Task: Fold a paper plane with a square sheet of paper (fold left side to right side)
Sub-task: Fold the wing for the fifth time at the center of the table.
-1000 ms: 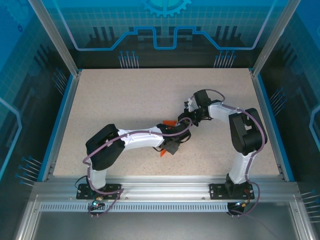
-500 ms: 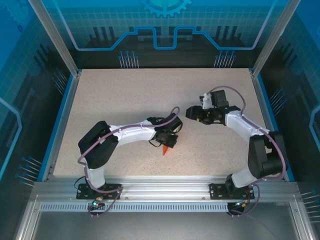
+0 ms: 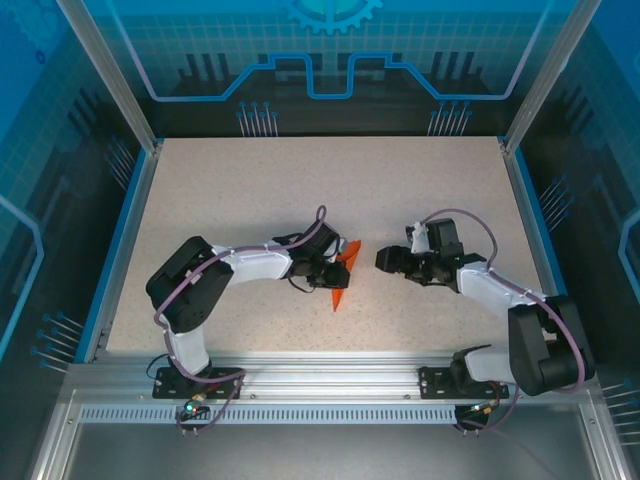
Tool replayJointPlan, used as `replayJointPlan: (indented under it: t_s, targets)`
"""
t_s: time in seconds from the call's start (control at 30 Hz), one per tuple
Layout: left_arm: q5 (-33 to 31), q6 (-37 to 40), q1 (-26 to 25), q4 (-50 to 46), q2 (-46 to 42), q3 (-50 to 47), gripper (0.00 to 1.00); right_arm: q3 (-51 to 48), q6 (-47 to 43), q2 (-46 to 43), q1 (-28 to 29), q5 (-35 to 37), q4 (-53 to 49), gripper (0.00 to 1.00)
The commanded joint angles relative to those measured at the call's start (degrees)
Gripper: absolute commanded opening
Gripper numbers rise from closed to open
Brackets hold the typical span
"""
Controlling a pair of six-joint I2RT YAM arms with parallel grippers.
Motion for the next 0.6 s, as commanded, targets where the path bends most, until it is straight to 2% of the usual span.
replayJointPlan:
  t_s: [0.0,0.3,0.47,0.57]
  targets:
    - [6.43,-5.41,1.7,9.86,-2.81,-3.84,0.11,-1.97,2.52,0.09,2.2,-0.46,6.03,0.8]
    - [13.06,-12.88,6.03,26.44,-4.54,-13.21,0.07,-1.93,8.02,3.96,7.38,1.65,13.81,0.8]
    - [15.45,-14.62,7.09,29.16,-3.6,-14.55,0.07,-0.12,10.04,6.31,9.64,3.9,14.52,0.78]
    - [15.96,-15.67,7.41,30.9,-3.04,-15.48,0.07,0.33,11.53,7.58,11.08,5.32,16.05,0.73]
